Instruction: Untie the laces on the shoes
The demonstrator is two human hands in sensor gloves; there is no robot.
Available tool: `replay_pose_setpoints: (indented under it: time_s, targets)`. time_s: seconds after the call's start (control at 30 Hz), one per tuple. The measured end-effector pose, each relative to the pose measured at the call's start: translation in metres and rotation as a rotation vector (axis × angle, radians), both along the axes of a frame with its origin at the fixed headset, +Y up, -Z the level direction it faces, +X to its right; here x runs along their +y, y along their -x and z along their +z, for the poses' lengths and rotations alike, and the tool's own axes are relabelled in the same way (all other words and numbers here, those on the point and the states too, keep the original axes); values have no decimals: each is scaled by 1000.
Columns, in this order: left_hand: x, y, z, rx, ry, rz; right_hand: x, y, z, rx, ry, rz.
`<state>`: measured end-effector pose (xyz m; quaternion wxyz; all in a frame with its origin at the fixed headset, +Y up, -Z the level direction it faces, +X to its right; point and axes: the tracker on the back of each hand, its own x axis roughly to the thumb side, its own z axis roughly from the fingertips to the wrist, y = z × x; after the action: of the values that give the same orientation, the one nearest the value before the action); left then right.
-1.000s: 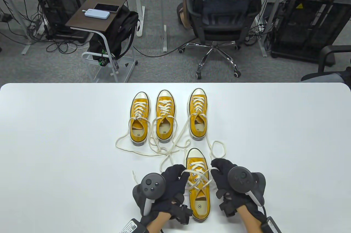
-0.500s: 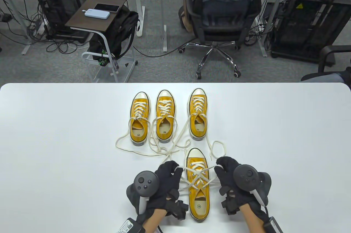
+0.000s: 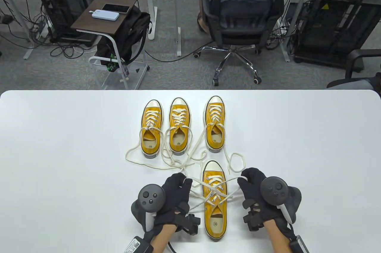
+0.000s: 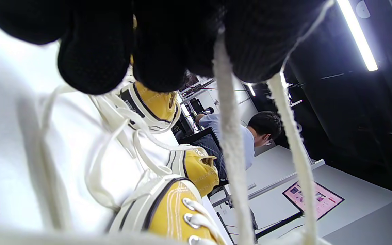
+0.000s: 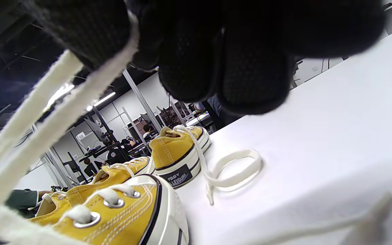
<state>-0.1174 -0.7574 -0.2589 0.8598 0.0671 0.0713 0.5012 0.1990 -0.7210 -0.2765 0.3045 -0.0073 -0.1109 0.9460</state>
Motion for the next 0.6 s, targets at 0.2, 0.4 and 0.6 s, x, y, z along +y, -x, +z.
replay_pose_setpoints:
  time_s: [0.2,0.4,0.6]
  targets:
    - [-1,4,-2,31,9,-3,-1,-4,-2,-19,11,-14]
    - [-3,15,-4,68,27,5,-3,-14,-3,-77,21,-47]
    - [-7,24,-6,95,42,31,-6,-22,-5,-112,31,-91]
